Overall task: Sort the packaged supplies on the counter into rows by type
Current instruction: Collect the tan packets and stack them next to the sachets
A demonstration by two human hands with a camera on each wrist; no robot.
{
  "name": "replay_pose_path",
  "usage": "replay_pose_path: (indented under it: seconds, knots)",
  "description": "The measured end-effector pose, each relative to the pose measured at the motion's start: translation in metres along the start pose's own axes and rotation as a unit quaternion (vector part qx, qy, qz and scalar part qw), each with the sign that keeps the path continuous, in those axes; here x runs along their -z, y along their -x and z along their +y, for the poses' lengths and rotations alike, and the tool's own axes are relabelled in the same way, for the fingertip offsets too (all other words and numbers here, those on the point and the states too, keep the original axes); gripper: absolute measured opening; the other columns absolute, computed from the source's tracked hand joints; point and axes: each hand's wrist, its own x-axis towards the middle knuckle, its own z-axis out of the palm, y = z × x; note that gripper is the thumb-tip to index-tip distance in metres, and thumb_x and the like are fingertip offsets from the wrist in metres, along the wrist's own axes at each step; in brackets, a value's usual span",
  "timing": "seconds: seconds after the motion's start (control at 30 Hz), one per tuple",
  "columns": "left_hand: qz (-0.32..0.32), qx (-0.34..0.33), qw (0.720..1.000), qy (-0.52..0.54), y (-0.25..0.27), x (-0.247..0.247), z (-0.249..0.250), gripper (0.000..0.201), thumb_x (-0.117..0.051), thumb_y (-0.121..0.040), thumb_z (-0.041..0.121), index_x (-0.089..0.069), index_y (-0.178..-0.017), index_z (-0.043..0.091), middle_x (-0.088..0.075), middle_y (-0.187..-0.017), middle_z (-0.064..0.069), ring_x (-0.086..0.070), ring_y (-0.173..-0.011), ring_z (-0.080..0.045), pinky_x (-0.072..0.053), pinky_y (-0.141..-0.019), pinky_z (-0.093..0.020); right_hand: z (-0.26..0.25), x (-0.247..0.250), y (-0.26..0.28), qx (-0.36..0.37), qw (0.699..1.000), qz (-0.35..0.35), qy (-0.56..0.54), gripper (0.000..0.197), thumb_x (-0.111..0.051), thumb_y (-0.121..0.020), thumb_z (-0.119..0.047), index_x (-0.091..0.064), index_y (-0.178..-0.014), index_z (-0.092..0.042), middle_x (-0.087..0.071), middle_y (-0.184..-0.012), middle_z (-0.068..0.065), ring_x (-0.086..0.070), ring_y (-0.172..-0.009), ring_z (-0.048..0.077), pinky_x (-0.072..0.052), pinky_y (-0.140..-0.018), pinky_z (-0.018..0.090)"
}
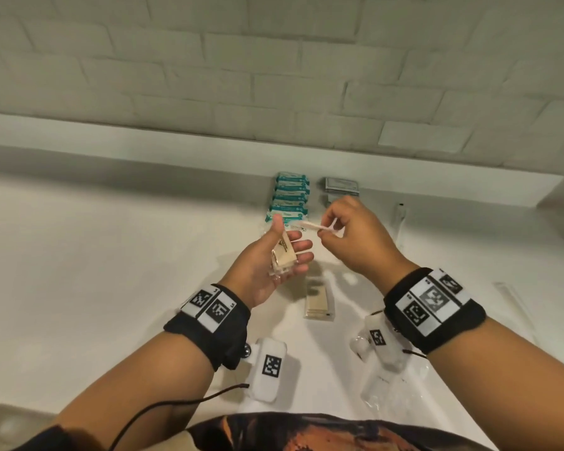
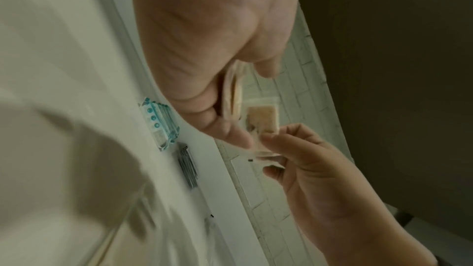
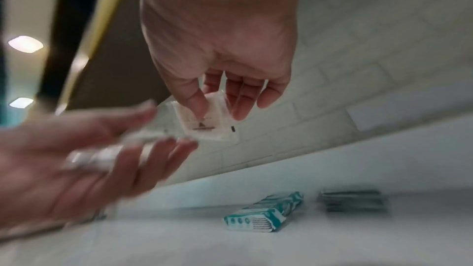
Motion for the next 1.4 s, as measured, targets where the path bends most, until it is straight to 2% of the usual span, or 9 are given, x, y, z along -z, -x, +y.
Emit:
replay_pose_path:
  seconds: [0.17,0.33,0.43,0.6,0.77,0.93,1.1,1.3,1.4]
  knots:
    - [-0.013,-0.074,0.992,-0.097,0.002,-0.002,-0.001,0.029,-0.063,-0.088,0.010,-0.063,-0.117,0.003,-0.071,-0.096,-0.009,-0.068,-0.083,-0.018,-0.056,-0.071,-0.028,-0.012,-0.007,0.014,0.065,0.993,-0.074,0.064,0.021,-0.070,-0.079,-0.035,-0.064,-0.096,-0.023,-0.054,-0.098,-0.008,-0.050,-0.090,0.010,-0.037,-0.087,0.031]
    - [0.029,-0.093,0.978,-0.187,0.003,0.006,0.003,0.032,-0.068,-0.084,0.003,-0.064,-0.116,0.005,-0.071,-0.097,-0.009,-0.068,-0.079,-0.016,-0.053,-0.061,-0.024,-0.011,0.003,0.005,-0.085,0.977,-0.046,-0.189,0.031,-0.072,-0.084,-0.021,-0.063,-0.114,-0.024,-0.059,-0.101,-0.003,-0.053,-0.075,0.009,-0.044,-0.070,0.017]
    - [0.013,-0.084,0.965,-0.249,0.005,0.005,0.006,0.035,-0.074,-0.078,0.002,-0.065,-0.112,0.009,-0.072,-0.097,-0.009,-0.068,-0.080,-0.018,-0.053,-0.062,-0.026,-0.009,0.014,-0.006,-0.129,0.953,-0.159,-0.222,0.022,-0.076,-0.080,-0.015,-0.070,-0.101,-0.017,-0.065,-0.083,-0.006,-0.055,-0.069,0.008,-0.047,-0.072,0.024]
    - [0.004,-0.074,0.952,-0.298,0.005,0.001,0.003,0.036,-0.076,-0.076,0.003,-0.065,-0.110,0.005,-0.072,-0.096,-0.009,-0.068,-0.080,-0.018,-0.054,-0.061,-0.025,-0.011,0.020,-0.011,-0.105,0.957,-0.232,-0.139,0.007,-0.075,-0.079,-0.011,-0.071,-0.077,-0.017,-0.064,-0.063,-0.011,-0.056,-0.066,0.011,-0.048,-0.067,0.025]
    - [0.032,-0.053,0.976,-0.207,0.003,0.007,0.000,0.016,-0.064,-0.089,0.011,-0.059,-0.105,0.010,-0.066,-0.088,-0.008,-0.068,-0.077,-0.020,-0.057,-0.067,-0.030,0.007,0.016,-0.019,-0.107,0.977,-0.169,0.071,0.007,-0.061,-0.090,-0.019,-0.068,-0.088,-0.017,-0.064,-0.085,-0.002,-0.058,-0.083,0.017,-0.042,-0.072,0.027]
    - [0.031,-0.013,0.995,-0.091,0.004,0.016,0.002,0.027,-0.037,-0.097,0.004,-0.051,-0.119,0.008,-0.070,-0.107,-0.017,-0.068,-0.095,-0.031,-0.057,-0.079,-0.038,0.018,-0.009,-0.013,-0.100,0.951,-0.273,0.106,0.009,-0.057,-0.093,-0.020,-0.064,-0.096,-0.016,-0.064,-0.099,0.003,-0.055,-0.087,0.018,-0.041,-0.074,0.027]
    - [0.055,-0.008,0.992,-0.114,0.007,0.022,0.000,0.019,-0.056,-0.093,0.009,-0.065,-0.109,0.014,-0.072,-0.110,-0.009,-0.063,-0.112,-0.037,-0.040,-0.104,-0.051,0.027,-0.036,-0.008,-0.088,0.931,-0.320,0.154,0.014,-0.059,-0.092,-0.024,-0.067,-0.102,-0.018,-0.066,-0.105,0.000,-0.055,-0.090,0.016,-0.043,-0.077,0.027]
    - [0.060,-0.020,0.990,-0.129,0.007,0.021,-0.001,0.009,-0.060,-0.091,0.013,-0.064,-0.094,0.020,-0.074,-0.074,0.008,-0.070,-0.064,-0.009,-0.050,-0.062,-0.023,0.012,-0.017,-0.015,-0.170,0.958,-0.166,-0.161,0.020,-0.059,-0.093,-0.029,-0.070,-0.099,-0.014,-0.070,-0.090,-0.001,-0.058,-0.071,0.010,-0.044,-0.060,0.021]
    - [0.026,-0.029,0.993,-0.109,0.008,0.015,-0.002,0.021,-0.059,-0.091,0.007,-0.065,-0.110,0.014,-0.074,-0.088,-0.001,-0.072,-0.075,-0.015,-0.059,-0.065,-0.025,-0.004,-0.010,-0.010,-0.158,0.935,-0.213,-0.236,0.023,-0.070,-0.085,-0.022,-0.070,-0.097,-0.002,-0.069,-0.080,0.002,-0.055,-0.061,0.009,-0.042,-0.050,0.012]
